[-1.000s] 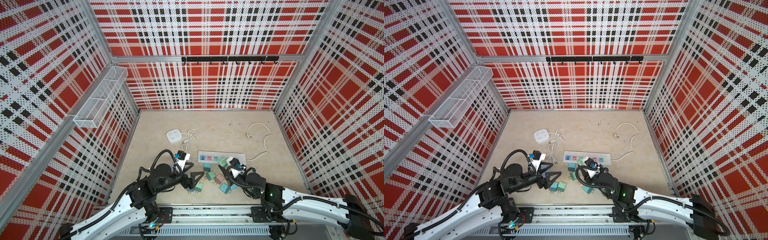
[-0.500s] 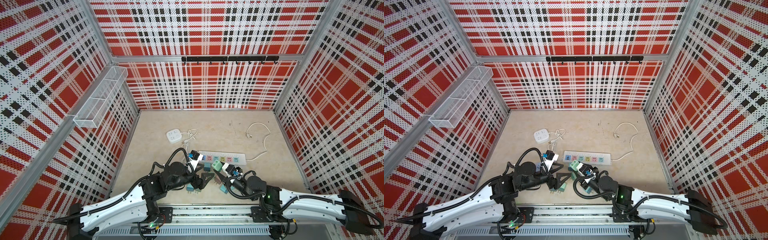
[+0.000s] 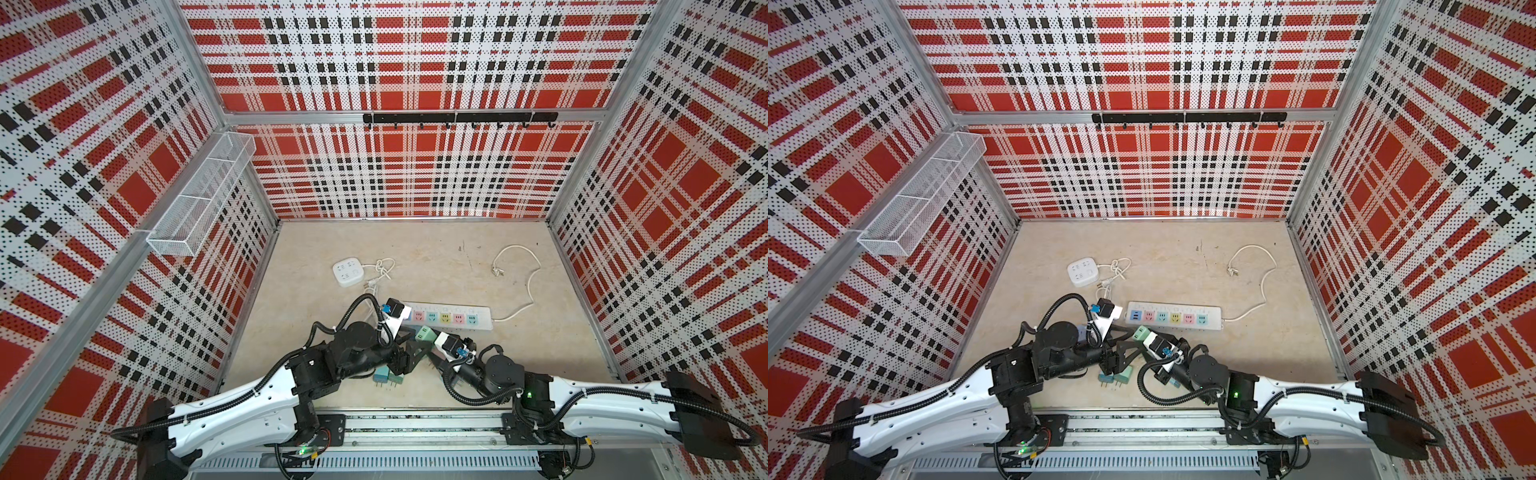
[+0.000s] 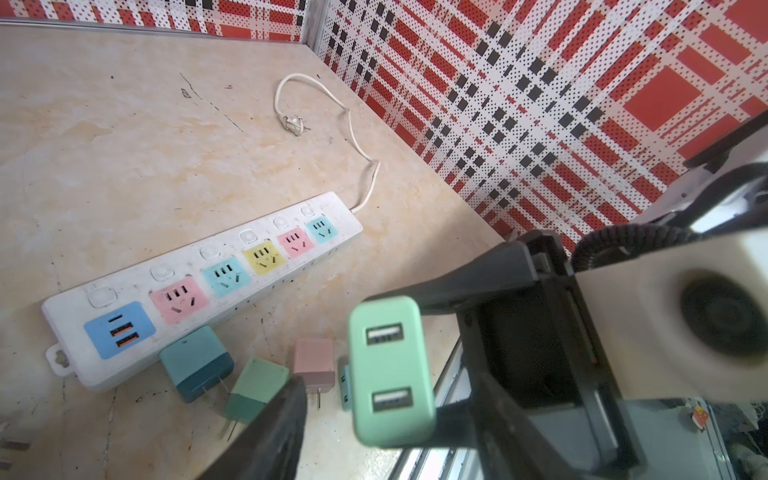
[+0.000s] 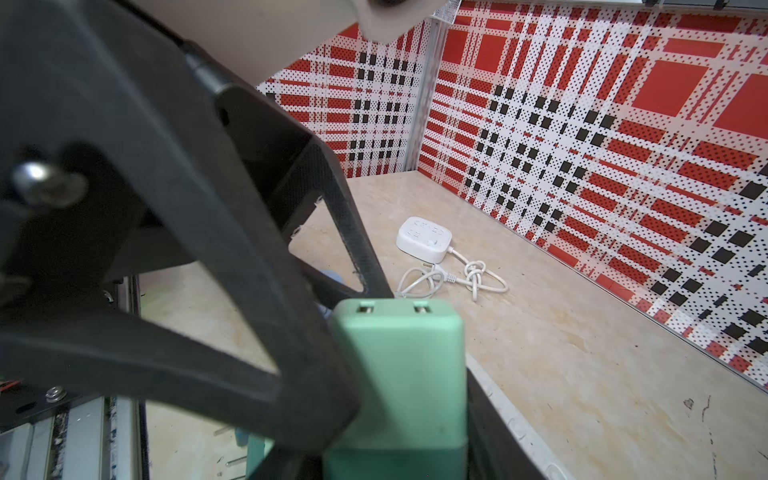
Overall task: Insert plugs into power strip
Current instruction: Pick up the plug from the middle-right of the table.
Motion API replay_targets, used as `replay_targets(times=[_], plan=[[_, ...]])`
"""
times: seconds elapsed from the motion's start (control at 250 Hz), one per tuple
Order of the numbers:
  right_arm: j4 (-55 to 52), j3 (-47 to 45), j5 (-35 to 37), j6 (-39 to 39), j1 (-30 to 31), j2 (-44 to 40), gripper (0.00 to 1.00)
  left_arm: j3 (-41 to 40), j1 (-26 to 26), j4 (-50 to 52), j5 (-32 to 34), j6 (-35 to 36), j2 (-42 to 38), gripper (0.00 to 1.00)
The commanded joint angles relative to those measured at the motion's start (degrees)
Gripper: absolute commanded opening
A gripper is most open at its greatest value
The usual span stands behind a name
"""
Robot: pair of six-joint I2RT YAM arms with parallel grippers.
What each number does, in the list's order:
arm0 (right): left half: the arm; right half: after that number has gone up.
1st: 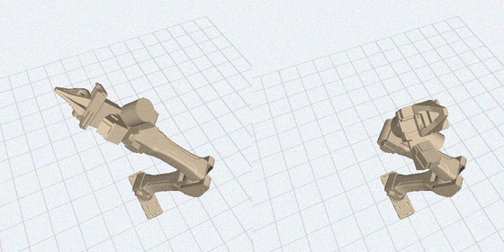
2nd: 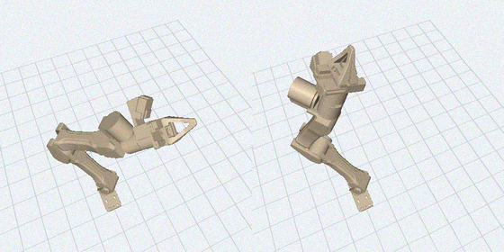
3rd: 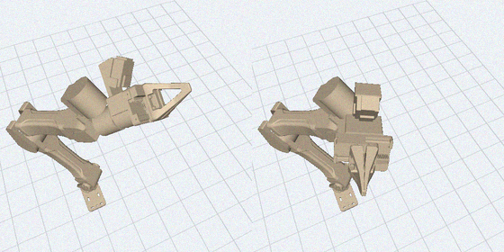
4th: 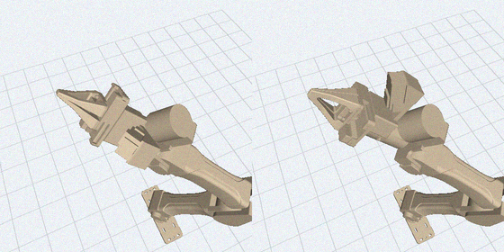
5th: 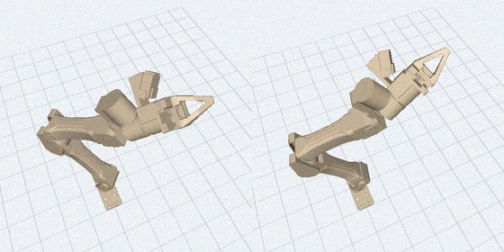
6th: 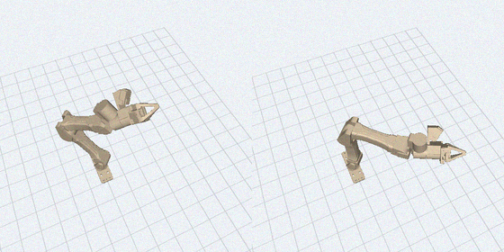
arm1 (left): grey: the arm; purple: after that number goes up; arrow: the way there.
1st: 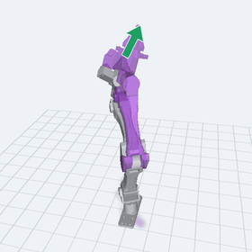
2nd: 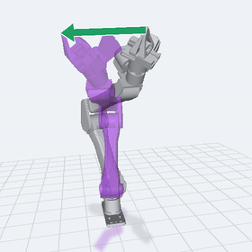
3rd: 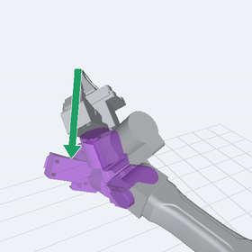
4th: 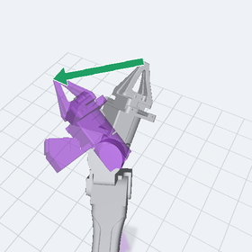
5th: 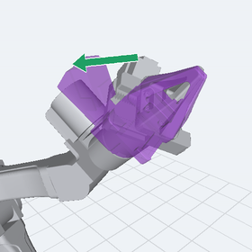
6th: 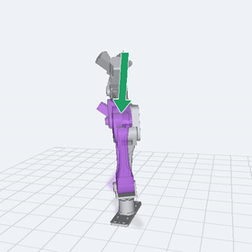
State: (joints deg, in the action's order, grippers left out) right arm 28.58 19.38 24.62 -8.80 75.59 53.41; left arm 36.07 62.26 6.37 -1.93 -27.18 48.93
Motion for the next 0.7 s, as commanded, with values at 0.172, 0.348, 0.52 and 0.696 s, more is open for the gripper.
replay_targets(times=[0.172, 0.348, 0.52, 0.696], plan=[[5.5, 1.6, -0.2, -1.3, 1.0, 1.1, 0.17, 2.0, 0.9, -3.1, -0.5, -0.9, 1.7, 0.52], [5.8, 2.0, 0.5, -1.5, 1.8, 2.0, 0.17, 1.8, 0.8, -3.8, -0.8, -1.0, 2.4, 0.44], [7.7, 1.3, 0.5, -1.2, 1.9, 2.2, 0.32, 1.5, 0.8, -4.6, 0.0, -0.5, 2.2, 0.20], [7.1, 0.5, 4.7, 0.7, 1.9, 1.5, 0.81, 0.7, 0.0, -5.4, 1.0, 0.3, 2.0, 0.07]])
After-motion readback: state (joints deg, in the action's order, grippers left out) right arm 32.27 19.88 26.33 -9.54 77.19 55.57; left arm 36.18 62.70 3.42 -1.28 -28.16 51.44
